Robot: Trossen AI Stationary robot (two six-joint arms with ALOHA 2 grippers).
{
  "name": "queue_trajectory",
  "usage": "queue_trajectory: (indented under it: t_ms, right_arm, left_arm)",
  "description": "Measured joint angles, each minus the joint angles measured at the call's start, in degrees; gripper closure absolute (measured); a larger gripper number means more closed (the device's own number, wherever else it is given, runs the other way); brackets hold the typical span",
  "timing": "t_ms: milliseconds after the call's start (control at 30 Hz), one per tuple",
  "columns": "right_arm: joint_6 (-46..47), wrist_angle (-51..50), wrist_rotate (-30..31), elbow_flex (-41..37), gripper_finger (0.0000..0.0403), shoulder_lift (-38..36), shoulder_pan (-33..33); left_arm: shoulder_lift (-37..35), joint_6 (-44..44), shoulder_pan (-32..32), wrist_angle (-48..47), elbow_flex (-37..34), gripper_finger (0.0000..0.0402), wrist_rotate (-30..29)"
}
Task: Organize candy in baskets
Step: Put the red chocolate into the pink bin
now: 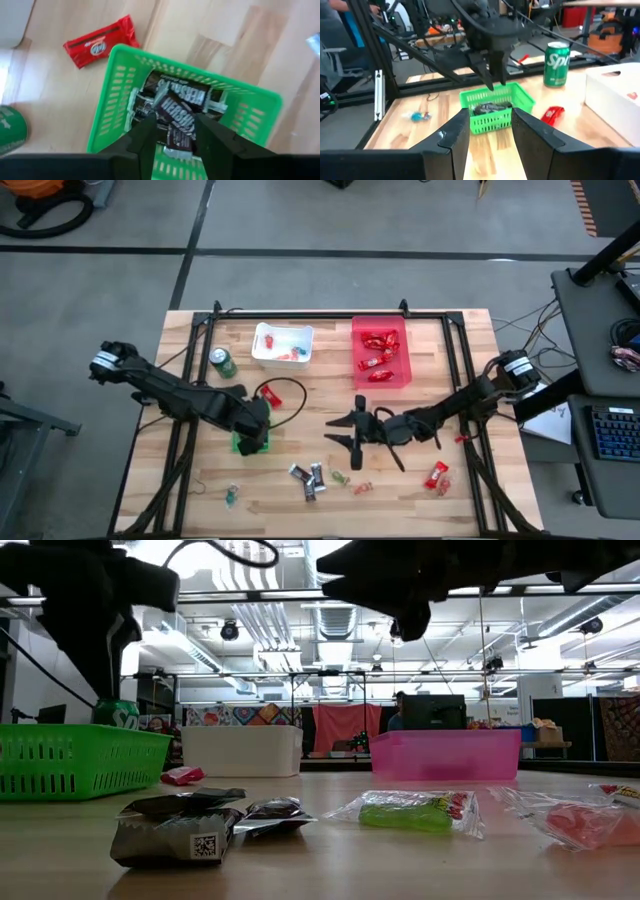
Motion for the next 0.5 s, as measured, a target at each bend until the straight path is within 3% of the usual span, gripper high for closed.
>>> queue_trajectory:
  t_ms: [233, 500]
  right_arm:
    - [3.34, -3.20, 0.02, 0.00, 0.0266, -0.02, -2.32]
    - [1.75, -11.13, 0.04, 4.72, 0.0266, 1.97, -6.13]
  left_arm:
    - [-1.27, 0.44, -2.59, 0.02, 2.74, 0.0281, -0.99]
    - [-3.91, -0.86, -11.85, 6.13, 2.14, 0.0281, -14.00]
